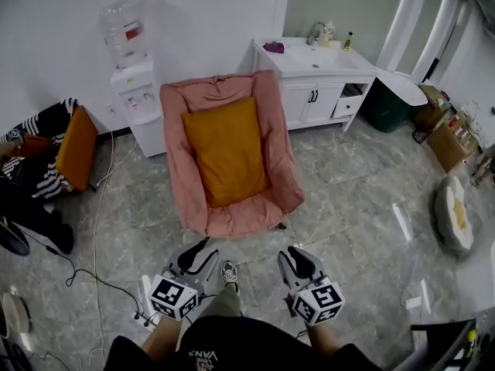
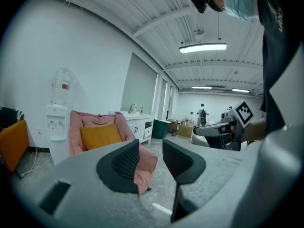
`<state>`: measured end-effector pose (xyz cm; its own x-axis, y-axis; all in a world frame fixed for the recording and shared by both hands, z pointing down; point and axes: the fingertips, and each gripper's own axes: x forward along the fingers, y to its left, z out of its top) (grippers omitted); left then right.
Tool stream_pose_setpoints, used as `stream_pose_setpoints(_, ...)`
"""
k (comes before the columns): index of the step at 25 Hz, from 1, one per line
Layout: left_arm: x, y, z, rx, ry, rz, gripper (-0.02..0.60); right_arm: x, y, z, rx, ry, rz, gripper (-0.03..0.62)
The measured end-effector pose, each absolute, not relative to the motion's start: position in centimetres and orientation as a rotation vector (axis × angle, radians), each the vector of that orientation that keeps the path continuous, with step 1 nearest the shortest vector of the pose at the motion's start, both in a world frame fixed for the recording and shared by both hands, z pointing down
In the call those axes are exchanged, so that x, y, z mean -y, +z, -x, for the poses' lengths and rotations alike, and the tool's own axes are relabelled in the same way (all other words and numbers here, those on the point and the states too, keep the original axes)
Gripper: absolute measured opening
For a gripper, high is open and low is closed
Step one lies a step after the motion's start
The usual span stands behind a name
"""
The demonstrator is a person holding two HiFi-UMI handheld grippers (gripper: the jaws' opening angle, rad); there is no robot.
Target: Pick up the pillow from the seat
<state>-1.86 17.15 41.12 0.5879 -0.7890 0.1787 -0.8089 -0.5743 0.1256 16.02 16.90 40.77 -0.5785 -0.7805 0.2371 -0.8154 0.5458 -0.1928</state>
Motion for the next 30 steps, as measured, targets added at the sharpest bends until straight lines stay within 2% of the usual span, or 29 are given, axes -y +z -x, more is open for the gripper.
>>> stream_pose_setpoints(12,0.2,40.6,4.7,1.331,0.13,-2.62,0.147,0.7,39.7,-13.2,2.639,0.406,-1.394,0.087)
stream_pose_setpoints(30,13.2,43.6,8.6,1.541,0.182,-2.458,0.147,15.7,43.4,-11.9,2.63,0.413,-1.218,0.092)
